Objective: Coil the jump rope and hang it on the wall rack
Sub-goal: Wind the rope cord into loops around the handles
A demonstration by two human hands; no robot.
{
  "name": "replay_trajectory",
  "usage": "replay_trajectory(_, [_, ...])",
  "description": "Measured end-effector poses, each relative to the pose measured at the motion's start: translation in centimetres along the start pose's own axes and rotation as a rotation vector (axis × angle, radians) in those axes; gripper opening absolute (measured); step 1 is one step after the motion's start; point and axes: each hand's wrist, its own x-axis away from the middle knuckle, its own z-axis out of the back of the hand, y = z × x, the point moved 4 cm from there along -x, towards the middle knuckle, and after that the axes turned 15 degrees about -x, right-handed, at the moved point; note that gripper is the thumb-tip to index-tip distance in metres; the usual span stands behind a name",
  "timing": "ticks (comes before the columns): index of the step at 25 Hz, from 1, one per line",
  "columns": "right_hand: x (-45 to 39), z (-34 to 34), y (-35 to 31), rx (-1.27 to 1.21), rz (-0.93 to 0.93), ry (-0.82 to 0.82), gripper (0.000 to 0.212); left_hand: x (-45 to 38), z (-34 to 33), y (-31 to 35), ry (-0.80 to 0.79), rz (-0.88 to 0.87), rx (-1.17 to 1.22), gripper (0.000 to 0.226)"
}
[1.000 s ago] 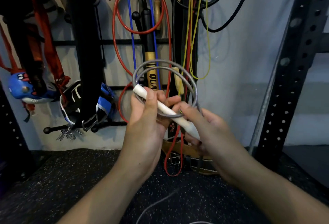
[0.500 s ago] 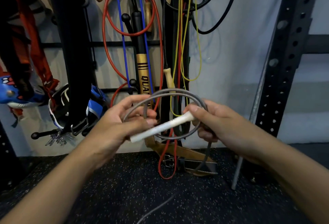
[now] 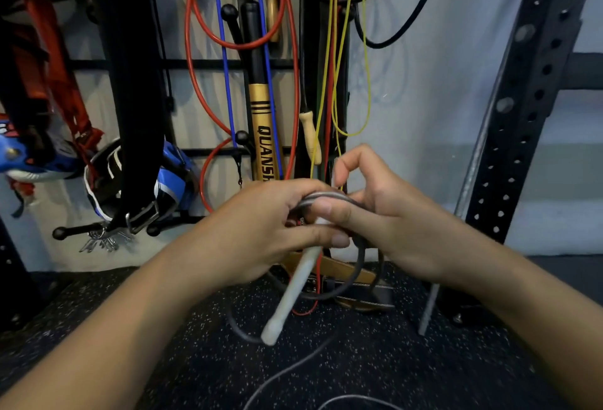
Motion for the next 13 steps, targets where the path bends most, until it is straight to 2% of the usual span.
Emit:
replay_trajectory(3, [0.1,0.5,0.2,-0.136,0.004,0.046,0.043,0.6,-0.4,0.0,-0.09,-0.015,0.012,0.048])
replay_trajectory(5, [0.2,1.5,0.5,-0.191,-0.04,0.112,0.047,0.9,-0.5,-0.3,-0.072,0.004,0.091,0.045])
replay_trajectory(7, [0.5,2.7,0.8,-0.224,-0.085,0.17,0.053,0.8,0.0,-1.3,0.071,0.118,0.318,0.038])
replay_trajectory(9, [0.6,3.7,1.2,-0.271,-0.111,0.198,0.058,0.7,0.9,-3.0,0.288,0.237,0.683,0.038])
replay_trajectory(13, [0.4,2.2,2.1,-0.297,-0.093,0.157,0.062,0.6,1.6,-4.9,0.683,0.276,1.254,0.038])
